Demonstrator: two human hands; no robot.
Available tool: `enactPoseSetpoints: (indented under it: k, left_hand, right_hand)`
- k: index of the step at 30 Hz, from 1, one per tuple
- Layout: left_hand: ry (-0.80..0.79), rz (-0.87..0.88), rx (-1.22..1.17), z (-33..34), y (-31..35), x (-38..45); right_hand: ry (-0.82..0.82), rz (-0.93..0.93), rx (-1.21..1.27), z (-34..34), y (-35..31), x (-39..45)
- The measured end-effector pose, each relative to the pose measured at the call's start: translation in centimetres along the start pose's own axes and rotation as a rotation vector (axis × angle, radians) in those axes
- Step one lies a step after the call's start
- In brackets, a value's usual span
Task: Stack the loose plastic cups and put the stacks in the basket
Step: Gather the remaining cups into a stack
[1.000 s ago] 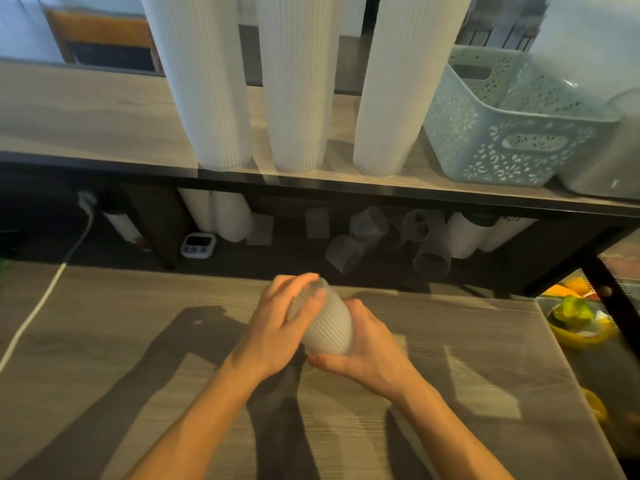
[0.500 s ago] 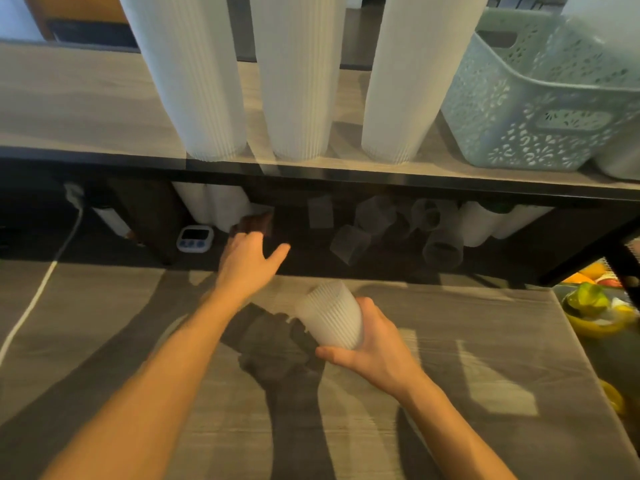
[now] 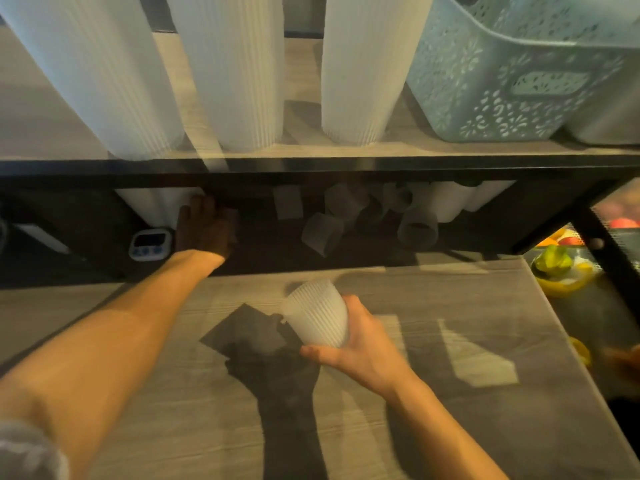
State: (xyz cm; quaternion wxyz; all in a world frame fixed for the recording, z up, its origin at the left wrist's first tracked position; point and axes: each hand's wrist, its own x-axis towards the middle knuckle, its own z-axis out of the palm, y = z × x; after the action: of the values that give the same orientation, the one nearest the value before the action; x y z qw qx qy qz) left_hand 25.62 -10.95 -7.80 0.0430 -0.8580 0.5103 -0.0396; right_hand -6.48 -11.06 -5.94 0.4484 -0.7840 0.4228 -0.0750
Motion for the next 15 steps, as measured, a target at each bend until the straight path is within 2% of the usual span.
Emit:
enactPoseSetpoints:
  k: [3,6,9,13,15]
  left_hand:
    - [-0.034,-0.017,-0.013,0.2,-0.6,-0.1]
    - [-0.084,-0.015,-0.149,0.4,-1.2,-0.8]
    - [-0.091,-0.086,-0.365,-0.2,-1.3,-2.2]
    - [0.077,-0.177,-0.745,-1.4,-0.2,-5.5]
    - [0.048,-0.343,-0.944,-1.8,0.4,-7.4]
  right_hand:
    - [-0.016,0.003,0.001,0.1,-0.4,0.0]
    - [-0.032,-0.001,-0.001,0.2,-0.8,0.0]
    - [-0.040,-0.008,-0.003,0.2,-1.1,-0.1]
    - [-0.045,-0.013,-0.014,0.0,-1.0,-0.7]
    - [-0.054,-0.009,-0.017,-0.2,-0.9,-1.2]
